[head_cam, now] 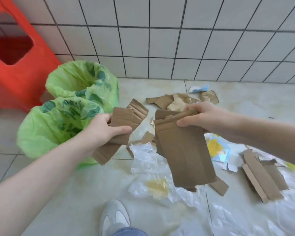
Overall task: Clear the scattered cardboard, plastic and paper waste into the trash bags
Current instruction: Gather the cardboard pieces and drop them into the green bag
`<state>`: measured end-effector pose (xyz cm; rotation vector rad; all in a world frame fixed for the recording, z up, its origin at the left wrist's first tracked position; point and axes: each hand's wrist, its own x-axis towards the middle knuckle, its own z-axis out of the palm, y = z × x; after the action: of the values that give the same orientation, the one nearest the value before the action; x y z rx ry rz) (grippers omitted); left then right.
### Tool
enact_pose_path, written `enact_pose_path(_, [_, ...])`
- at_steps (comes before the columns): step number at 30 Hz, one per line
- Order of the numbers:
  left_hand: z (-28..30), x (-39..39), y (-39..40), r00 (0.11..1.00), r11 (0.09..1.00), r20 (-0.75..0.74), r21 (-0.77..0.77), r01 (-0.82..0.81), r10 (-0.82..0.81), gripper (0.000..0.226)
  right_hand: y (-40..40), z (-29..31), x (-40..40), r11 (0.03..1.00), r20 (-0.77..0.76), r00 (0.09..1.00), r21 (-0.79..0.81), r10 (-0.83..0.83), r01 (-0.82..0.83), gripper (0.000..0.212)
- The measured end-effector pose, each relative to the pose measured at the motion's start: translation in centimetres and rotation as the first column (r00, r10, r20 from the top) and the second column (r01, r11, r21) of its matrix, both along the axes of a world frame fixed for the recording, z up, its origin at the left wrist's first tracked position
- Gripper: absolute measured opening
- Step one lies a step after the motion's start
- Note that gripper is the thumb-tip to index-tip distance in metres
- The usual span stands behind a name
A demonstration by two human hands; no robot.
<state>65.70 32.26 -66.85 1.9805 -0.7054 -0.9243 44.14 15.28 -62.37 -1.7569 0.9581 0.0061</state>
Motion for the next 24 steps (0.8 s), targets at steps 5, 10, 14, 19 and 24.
enact_pose_path(5, [4.4,5.4,3.4,0.975,0.982,0.126,-0.073,-0.176,0.184,0.023,1.0,2.8,7.6,0.985,0.169,0.974,0.110,-0.150,0.133,0.026])
enact_pose_path(10, [6.2,10.3,7.1,0.893,0.933,0.273,-0.134,-0.333,0.358,0.022,3.8,4.3,15.1,0.960,0.317,0.910,0.172,-0.266,0.220,0.005])
enact_pose_path(14, [4.9,12.8,8.4,0.830,0.879,0.290,-0.190,-0.438,0.476,0.033,6.1,3.7,19.1,0.957,0.375,0.882,0.144,-0.287,0.250,0.006])
enact_pose_path(19, [1.4,14.7,7.6,0.787,0.788,0.098,-0.191,-0.586,0.609,0.046,8.7,1.1,21.7,0.970,0.415,0.878,0.132,-0.240,0.203,0.018])
enact_pose_path(24, [-1.9,14.4,6.0,0.791,0.804,0.149,-0.170,-0.570,0.593,0.020,10.0,-2.5,23.4,0.983,0.317,0.931,0.093,-0.183,0.162,0.022])
